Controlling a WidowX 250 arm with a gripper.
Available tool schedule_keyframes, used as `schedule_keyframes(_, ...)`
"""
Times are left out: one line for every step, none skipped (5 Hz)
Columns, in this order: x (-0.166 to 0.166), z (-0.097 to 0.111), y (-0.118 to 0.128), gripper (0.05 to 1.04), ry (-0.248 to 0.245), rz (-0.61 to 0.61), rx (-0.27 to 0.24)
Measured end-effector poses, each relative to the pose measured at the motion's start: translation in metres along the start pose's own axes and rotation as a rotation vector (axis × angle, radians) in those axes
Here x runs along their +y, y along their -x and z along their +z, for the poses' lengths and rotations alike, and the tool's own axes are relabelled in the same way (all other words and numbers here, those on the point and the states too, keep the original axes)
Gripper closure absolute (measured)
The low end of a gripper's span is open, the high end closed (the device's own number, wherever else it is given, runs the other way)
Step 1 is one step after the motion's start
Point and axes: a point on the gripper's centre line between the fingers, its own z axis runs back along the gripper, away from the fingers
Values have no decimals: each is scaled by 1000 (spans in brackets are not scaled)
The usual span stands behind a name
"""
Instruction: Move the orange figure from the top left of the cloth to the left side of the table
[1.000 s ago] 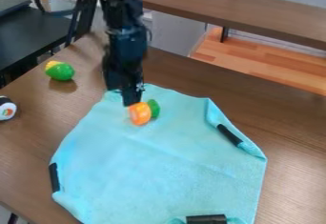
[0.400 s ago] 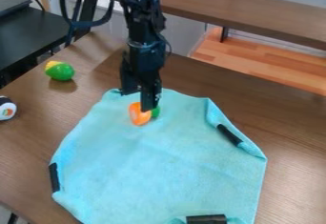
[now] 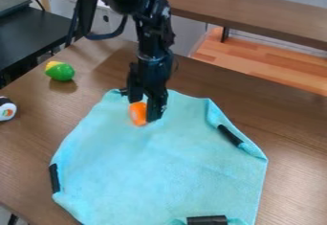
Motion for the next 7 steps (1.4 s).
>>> schedule_keyframes(-1,-4,-3,129,-17,-6,-4)
schedule_keyframes(-7,-17,-4,369,-8,-13,13)
schedule_keyframes(-7,-16,-5,383,1,-8,15)
schedule_keyframes(10,-10,-3,383,42,38,6)
schedule_keyframes(38,6,-1,383,77,92,-17)
schedule_keyframes(65,5,6,383,119,145,1)
schedule_keyframes(98,-11,22,383,136,204,34)
